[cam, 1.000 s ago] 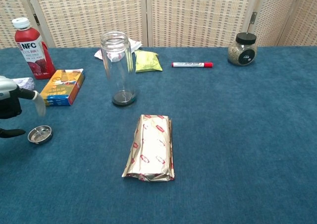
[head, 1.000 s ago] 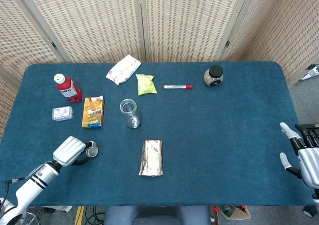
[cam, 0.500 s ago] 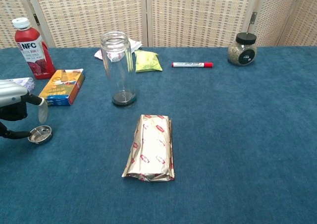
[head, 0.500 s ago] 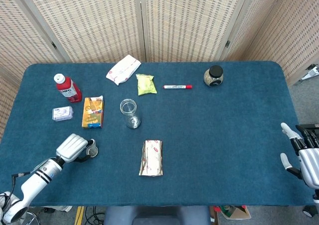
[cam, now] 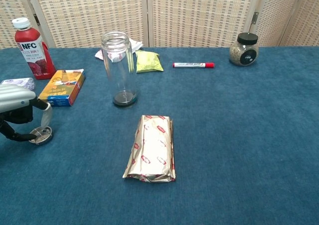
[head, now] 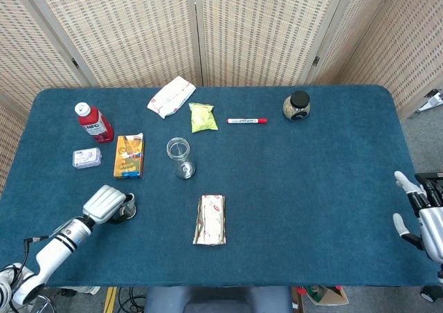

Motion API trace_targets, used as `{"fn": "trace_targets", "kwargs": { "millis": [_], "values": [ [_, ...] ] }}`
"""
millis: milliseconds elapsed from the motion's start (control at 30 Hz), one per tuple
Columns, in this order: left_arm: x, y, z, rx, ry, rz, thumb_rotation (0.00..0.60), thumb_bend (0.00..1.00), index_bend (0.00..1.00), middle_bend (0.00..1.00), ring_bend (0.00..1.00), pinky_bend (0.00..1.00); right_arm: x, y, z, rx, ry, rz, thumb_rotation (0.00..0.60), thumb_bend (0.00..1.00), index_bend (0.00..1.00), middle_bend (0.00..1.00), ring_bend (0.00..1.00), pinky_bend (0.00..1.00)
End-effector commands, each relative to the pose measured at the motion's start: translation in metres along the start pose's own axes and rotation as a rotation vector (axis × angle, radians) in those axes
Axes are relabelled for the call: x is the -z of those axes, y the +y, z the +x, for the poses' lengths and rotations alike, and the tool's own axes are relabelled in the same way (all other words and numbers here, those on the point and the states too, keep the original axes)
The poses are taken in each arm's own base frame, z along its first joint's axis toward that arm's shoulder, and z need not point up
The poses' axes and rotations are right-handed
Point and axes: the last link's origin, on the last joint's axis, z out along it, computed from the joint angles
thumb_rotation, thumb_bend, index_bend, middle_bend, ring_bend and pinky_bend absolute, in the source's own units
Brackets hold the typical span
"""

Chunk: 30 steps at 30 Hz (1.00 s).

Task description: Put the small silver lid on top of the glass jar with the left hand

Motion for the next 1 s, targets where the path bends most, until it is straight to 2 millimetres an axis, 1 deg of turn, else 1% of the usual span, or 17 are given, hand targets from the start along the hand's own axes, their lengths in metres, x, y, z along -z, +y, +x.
{"fn": "trace_targets", "kwargs": {
  "millis": [33, 333, 467, 1000],
  "values": [
    [-0.0011, -0.0003, -0.0008, -0.001, -0.004, 0.004, 0.6, 0.32, 0.52, 0.98, 0.94, 1.0, -0.0001, 0.0005, -0.0001, 0.0, 0.0, 0.0, 0.6, 0.42, 0.05, 0.23, 0.07, 0.13],
    [-0.0028, -0.0018, -0.0038, 0.0, -0.017, 0.017, 0.6, 0.38, 0.53, 0.99, 0.94, 1.0, -0.0005, 0.0022, -0.0007, -0.001, -0.001, -0.005, 0.6, 0.42, 0.05, 0.23, 0.07, 0.13],
    [-0.0037, -0.0021, -0.0042, 0.002, -0.02, 0.023, 0.6, 0.38, 0.54, 0.99, 0.94, 1.0, -0.0008, 0.0027, -0.0011, 0.0, -0.002, -0.007, 0.6, 0.42, 0.05, 0.23, 0.07, 0.13],
    [-0.0068, 0.0022, -0.0062, 0.042, -0.002, 0.016, 0.6, 0.39, 0.63, 1.0, 0.95, 1.0, -0.0005, 0.0039, -0.001, 0.0, -0.002, -0.014, 0.6, 0.42, 0.05, 0.23, 0.07, 0.13]
  ]
}}
